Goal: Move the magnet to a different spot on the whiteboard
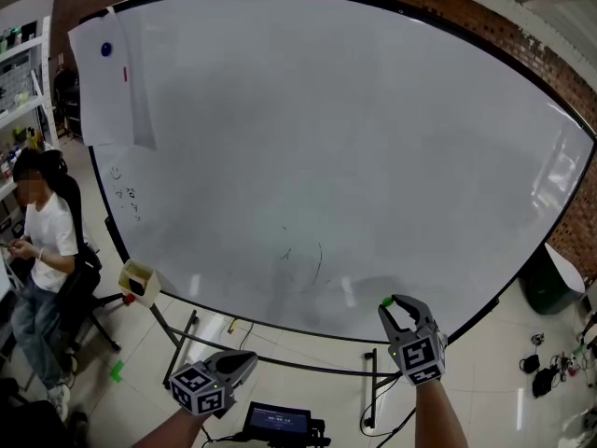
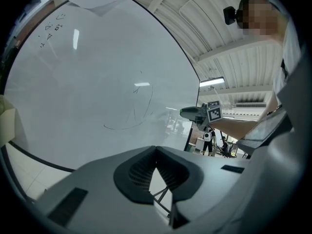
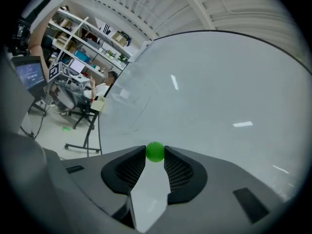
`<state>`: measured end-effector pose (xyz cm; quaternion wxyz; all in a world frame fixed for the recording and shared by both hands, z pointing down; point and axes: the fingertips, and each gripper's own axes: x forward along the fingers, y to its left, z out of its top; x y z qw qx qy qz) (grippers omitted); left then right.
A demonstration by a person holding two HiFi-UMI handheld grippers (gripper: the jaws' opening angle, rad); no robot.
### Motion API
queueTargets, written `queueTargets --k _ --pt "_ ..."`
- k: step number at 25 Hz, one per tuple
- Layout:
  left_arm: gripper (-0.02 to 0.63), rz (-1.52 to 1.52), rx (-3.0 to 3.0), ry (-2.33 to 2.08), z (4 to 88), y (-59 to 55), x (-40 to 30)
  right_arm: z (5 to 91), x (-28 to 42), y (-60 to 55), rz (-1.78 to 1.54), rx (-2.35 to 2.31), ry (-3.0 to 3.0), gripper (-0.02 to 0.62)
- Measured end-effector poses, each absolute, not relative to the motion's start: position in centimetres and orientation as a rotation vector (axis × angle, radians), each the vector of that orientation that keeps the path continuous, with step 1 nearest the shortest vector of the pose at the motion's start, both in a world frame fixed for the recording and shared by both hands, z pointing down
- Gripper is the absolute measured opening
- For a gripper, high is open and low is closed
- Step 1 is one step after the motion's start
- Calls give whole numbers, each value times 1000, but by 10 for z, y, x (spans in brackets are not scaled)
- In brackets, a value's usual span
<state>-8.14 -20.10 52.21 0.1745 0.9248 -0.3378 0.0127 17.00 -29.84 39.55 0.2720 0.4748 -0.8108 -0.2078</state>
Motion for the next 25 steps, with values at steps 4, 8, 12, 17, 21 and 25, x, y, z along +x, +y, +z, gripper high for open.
queueTargets --k 4,8,12,17,21,25 --pt "21 20 2613 -967 523 -203 -84 367 182 -313 -584 1427 -2160 147" --pt "21 1 2618 -970 518 -205 -82 345 193 -326 -594 1556 -2140 147" --pt "21 -8 2622 -976 517 -208 -83 327 202 -335 -604 1647 -2122 147" --pt "21 -9 2618 -984 515 -209 -85 313 216 -350 -586 1738 -2080 146" --pt "21 -11 2618 -985 518 -211 -87 306 222 -358 -595 1775 -2044 147" --pt "21 -11 2613 -986 519 -212 -90 304 223 -361 -601 1796 -2010 147"
